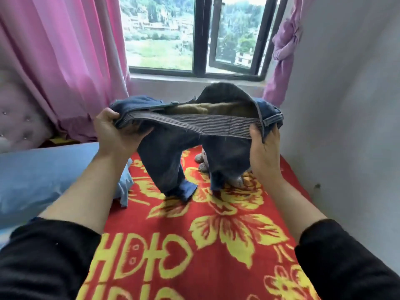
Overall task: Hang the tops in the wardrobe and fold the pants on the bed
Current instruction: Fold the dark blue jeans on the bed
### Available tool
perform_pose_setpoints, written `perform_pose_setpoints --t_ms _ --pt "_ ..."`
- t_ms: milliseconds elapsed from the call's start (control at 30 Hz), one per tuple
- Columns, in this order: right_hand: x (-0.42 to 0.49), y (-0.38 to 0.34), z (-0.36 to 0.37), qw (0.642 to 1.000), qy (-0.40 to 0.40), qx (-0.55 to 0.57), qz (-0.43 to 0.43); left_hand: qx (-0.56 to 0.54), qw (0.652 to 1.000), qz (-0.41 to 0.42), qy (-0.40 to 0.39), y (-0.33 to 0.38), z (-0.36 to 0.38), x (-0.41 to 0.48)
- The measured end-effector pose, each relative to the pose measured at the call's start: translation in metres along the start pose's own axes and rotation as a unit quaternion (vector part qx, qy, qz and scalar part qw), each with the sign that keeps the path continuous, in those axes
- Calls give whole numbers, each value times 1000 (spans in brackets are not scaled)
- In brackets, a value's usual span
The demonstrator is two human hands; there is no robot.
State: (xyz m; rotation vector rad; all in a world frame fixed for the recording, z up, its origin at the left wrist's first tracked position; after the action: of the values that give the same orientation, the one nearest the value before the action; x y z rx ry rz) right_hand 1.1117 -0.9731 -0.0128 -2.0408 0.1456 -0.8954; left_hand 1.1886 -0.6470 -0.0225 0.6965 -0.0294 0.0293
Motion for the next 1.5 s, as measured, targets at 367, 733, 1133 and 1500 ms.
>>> perform_pose_setpoints --t_ms 367,733,1133,1500 --pt "-211 224 36 885 -253 -108 375 182 902 -197 339 -178 -233 -187" --pt "-446 335 11 691 -483 -220 491 335 723 -345 496 -262 -402 -383" --pt "-528 361 78 649 -591 -478 -34 250 706 -436 500 -373 -487 -453" --pt "-555 381 73 576 -667 -443 -167 259 747 -244 561 -357 -518 -442"
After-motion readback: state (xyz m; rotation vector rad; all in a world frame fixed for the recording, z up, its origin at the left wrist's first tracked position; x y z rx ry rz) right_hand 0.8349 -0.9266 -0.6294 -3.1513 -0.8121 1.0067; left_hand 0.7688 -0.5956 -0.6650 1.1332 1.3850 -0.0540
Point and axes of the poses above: each hand's wrist, its own x-axis towards the middle knuckle, its own z-axis out of the palm, y = z × x, the point moved 9 cm from there along x, towards the middle knuckle, and after that the axes turned 6 degrees about -x, right-handed, at the moved point
